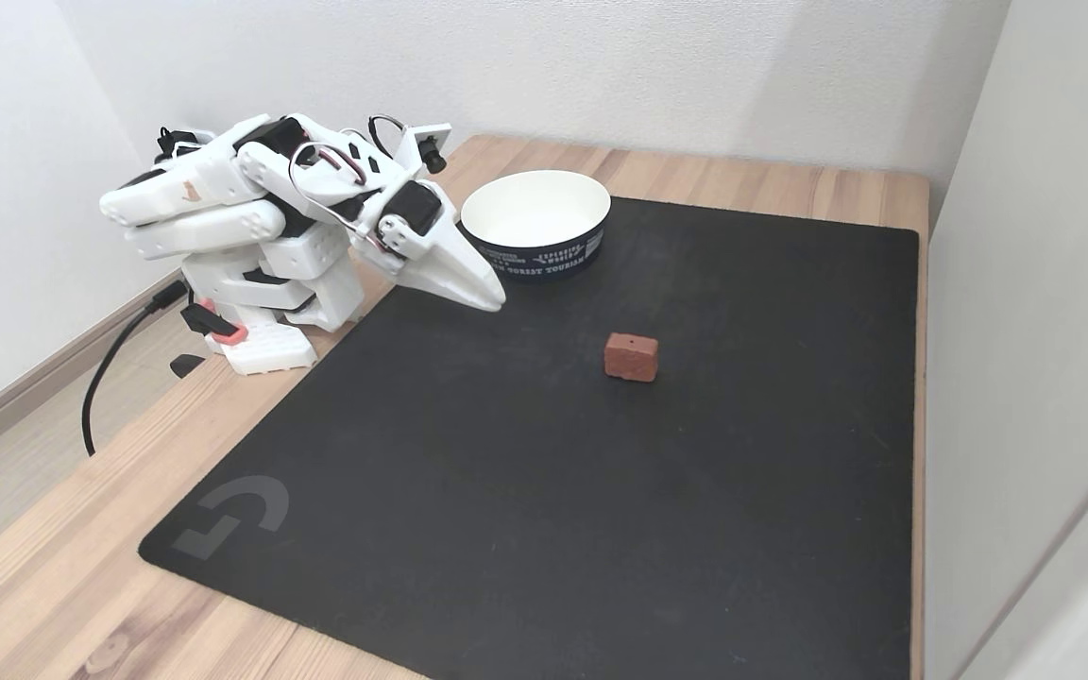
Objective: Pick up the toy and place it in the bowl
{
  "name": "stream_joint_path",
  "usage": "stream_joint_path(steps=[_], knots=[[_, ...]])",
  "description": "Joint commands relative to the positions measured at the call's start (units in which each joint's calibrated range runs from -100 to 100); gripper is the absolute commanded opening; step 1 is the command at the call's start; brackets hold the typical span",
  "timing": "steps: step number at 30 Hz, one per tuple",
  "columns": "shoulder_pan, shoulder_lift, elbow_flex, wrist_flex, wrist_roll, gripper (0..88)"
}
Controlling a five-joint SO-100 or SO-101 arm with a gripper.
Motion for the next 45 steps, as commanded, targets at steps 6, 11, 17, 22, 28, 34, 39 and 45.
stream_joint_path(steps=[6,11,17,22,28,34,39,45], knots=[[0.64,-0.67,0.78,0.20,-0.30,2.6],[0.72,-0.58,0.33,0.62,-0.30,2.4],[-0.03,4.17,-4.45,0.96,-0.41,2.4],[-0.03,18.68,-17.24,0.79,-0.41,2.4],[-0.11,34.77,-32.84,0.96,-0.41,2.3],[-3.04,51.27,-47.71,0.96,-0.30,2.3],[-5.63,64.53,-61.23,3.42,-0.04,2.3],[-5.05,79.03,-78.44,9.68,0.06,2.3]])
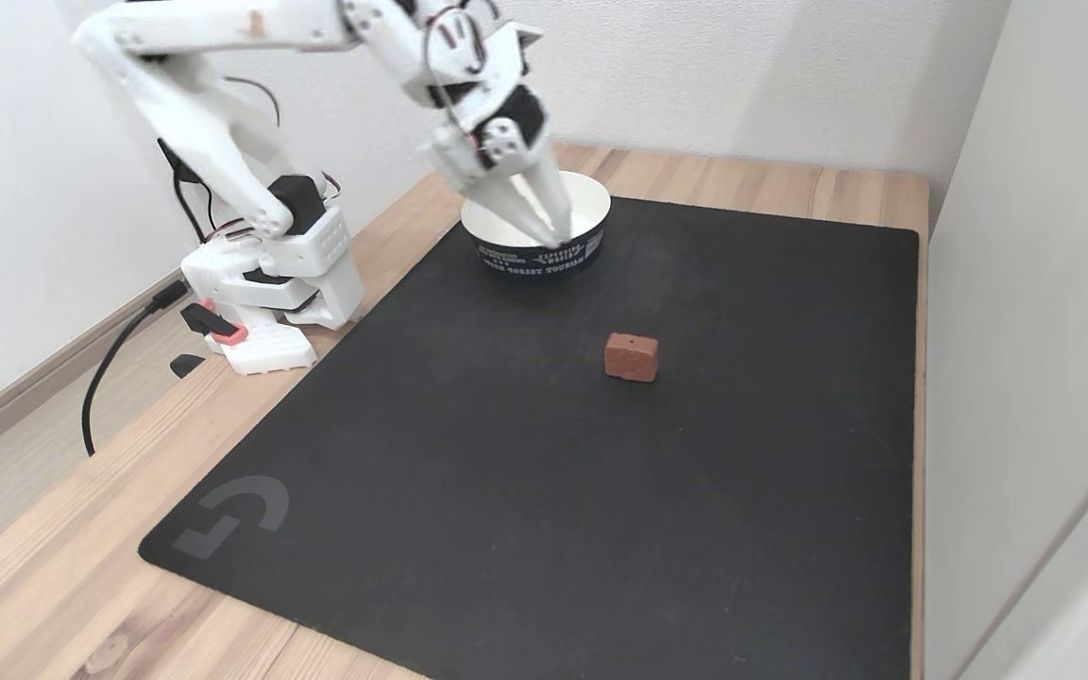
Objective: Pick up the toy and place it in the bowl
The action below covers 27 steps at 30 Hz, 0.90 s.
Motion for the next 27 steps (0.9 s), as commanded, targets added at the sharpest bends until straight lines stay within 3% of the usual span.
stream_joint_path(steps=[1,11,27], knots=[[0.78,8.93,-14.01,3.52,0.27,2.3],[5.21,27.94,-34.74,8.43,0.27,2.3],[4.54,45.86,-55.47,17.92,0.27,2.3]])
